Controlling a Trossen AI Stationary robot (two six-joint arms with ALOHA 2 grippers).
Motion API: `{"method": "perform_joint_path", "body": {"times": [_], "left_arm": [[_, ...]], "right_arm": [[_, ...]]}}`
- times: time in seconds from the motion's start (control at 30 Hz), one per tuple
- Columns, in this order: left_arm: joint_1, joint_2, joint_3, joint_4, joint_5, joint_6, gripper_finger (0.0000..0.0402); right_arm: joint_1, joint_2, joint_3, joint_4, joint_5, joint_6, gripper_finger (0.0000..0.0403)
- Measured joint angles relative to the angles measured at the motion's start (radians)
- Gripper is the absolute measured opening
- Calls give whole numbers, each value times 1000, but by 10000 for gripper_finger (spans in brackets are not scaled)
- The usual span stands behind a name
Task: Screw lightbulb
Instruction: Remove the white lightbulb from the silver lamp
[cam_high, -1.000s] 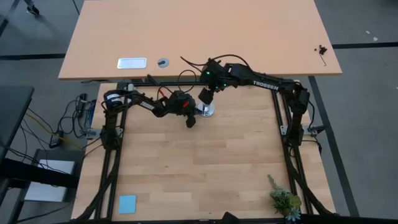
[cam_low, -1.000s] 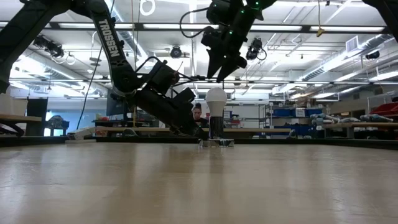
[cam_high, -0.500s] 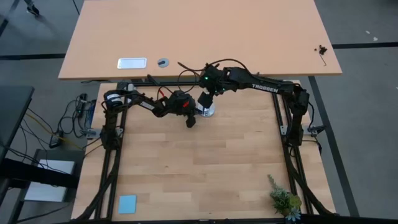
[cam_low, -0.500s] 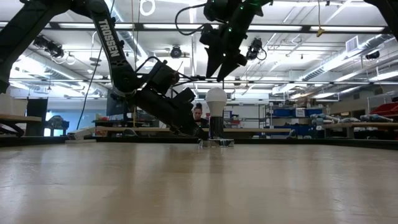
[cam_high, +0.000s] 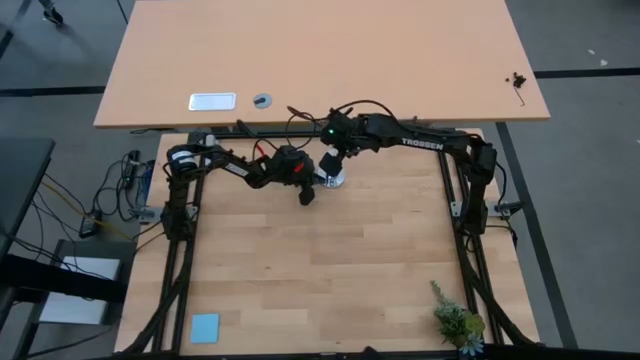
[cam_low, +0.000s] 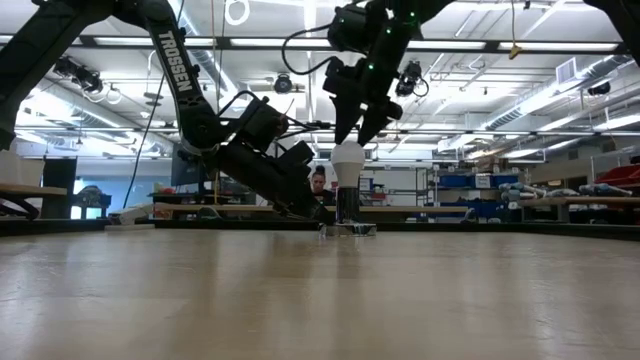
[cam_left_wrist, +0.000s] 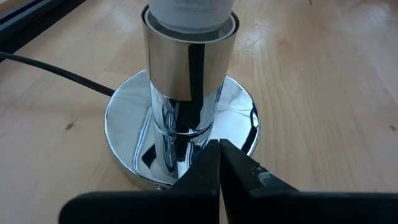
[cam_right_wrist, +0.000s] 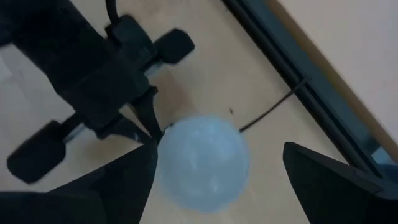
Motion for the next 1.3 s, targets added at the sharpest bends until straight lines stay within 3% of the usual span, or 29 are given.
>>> {"method": "perform_joint_path", "body": {"times": [0.33,0.53,0.7,0.9,1.0,1.3], "left_arm": [[0,0,0,0,2,0,5],[0,0,0,0,2,-1,5],[0,0,0,0,2,0,5],[0,0,0,0,3,1,5],[0,0,0,0,2,2,5],[0,0,0,0,4,3,5]], "right_arm": [[-4,0,-94,82,-29,-5,344],[-10,0,-101,90,-29,-68,312],[-27,0,-85,76,-79,-305,281],[-58,0,-80,45,-182,-675,285],[-70,-1,-80,36,-192,-758,286],[-42,-7,-81,46,-147,-601,288]]}}
